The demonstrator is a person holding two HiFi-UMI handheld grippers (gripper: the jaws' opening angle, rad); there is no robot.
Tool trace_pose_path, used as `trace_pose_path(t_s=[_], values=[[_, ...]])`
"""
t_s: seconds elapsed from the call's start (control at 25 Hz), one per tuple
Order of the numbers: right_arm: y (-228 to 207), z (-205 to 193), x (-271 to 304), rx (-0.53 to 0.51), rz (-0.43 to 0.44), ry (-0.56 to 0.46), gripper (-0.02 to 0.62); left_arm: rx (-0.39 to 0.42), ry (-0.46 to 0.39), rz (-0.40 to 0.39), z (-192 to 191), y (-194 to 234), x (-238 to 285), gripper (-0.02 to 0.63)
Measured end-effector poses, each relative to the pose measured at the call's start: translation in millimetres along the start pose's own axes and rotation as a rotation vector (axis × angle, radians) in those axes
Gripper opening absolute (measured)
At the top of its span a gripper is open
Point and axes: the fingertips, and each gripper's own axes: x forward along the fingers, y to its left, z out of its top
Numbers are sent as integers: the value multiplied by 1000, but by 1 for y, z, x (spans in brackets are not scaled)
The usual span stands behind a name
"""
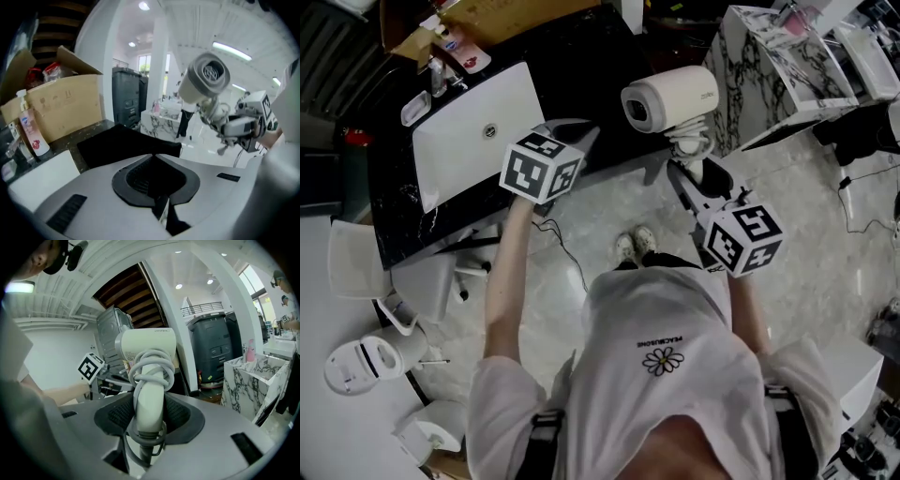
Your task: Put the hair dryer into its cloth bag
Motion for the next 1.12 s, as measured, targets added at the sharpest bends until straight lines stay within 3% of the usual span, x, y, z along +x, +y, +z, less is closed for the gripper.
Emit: trace_pose_path(t_s=[0.12,0.24,0.52,0.72,0.84,0.96,1.12], values=[[10,-10,2,0,58,52,170,-111,-160,29,22,9,-9,26],[20,-20,0,-8,105,99,170,-149,-232,59,32,15,-14,26],[45,-39,-7,8,248,203,170,-111,-234,88,39,17,-15,26],[68,-65,-15,217,441,336,170,-104,-239,83,42,15,-18,26],[71,-79,-17,322,507,424,170,-96,-233,83,41,15,-18,25],[64,-95,-15,409,503,513,170,-80,-221,82,39,13,-17,26],[41,-117,-3,431,368,626,170,-64,-204,82,35,9,-15,26]])
